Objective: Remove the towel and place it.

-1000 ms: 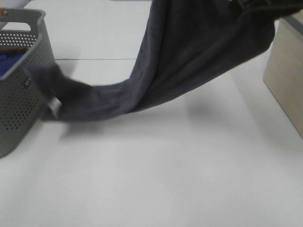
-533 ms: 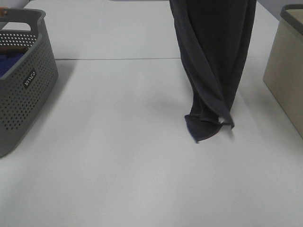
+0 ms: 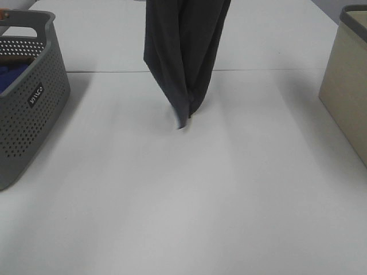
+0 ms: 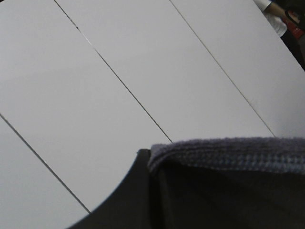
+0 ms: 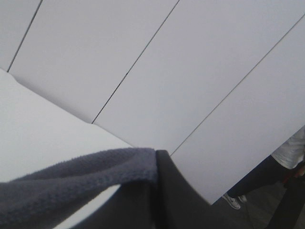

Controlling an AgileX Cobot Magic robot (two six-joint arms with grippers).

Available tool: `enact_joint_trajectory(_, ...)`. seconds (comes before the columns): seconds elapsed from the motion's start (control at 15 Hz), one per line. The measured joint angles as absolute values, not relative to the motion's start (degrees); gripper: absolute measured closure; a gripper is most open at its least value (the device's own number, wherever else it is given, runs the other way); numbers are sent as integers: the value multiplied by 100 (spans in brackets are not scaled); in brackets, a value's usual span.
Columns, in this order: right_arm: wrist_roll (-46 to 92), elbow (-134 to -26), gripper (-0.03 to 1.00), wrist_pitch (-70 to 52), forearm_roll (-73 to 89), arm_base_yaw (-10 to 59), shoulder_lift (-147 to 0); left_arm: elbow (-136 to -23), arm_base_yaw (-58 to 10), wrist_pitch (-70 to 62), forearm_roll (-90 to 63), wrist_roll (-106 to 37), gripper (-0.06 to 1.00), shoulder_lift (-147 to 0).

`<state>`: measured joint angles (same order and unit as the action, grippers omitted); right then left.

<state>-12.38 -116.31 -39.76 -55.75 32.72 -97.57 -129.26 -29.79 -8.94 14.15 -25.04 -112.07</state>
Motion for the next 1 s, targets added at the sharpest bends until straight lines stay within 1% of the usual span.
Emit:
enact_joint_trajectory(0.2, -1346, -11843, 96, -3873, -5964, 3272, -9861, -12926, -2956, -733, 1513, -2573, 94, -11230)
enact_joint_trajectory(0.33, -1719, -11854, 96, -3822, -6463, 3272, -9866, -12926, -2767, -470, 1553, -2590, 94, -11241)
enact_joint_trajectory(0.8, -2097, -11854, 96, -3409, -6543, 3272, -10170, -12926, -2498, 458, 1564, -2590, 94, -11562)
enact_joint_trajectory(1.0, -2280, -11854, 96, -2899, -6543, 3168, -10342, -12926, -2315, 934, 1536, -2590, 94, -11797)
